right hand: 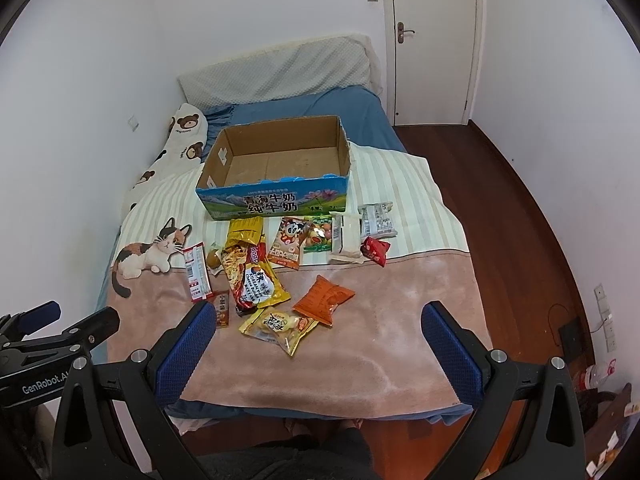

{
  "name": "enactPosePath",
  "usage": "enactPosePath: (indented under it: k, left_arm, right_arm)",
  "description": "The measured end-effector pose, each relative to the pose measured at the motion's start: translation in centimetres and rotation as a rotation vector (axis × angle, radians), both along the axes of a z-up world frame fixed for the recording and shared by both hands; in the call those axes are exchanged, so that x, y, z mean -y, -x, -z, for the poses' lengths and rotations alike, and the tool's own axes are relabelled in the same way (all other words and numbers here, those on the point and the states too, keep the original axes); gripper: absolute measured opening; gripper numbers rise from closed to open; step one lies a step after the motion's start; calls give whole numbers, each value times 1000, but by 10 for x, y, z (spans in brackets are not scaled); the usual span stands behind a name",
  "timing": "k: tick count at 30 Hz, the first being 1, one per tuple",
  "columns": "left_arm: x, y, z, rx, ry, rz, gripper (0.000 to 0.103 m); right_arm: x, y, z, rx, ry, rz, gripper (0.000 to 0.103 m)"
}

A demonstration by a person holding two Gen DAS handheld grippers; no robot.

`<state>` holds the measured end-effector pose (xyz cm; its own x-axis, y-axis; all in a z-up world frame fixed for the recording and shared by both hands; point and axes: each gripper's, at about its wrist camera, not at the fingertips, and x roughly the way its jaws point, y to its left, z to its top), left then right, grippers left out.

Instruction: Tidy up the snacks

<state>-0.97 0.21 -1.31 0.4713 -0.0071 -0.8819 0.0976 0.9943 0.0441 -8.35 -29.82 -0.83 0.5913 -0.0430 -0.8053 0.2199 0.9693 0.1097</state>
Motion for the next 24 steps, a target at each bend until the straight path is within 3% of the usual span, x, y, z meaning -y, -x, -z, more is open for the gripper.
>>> enactPosePath:
  k: [24]
  left_arm:
    - [-1,-5,-1,-5,2,-1,103]
  right_arm:
    - [-5,-4,-2,10,1,-5,103]
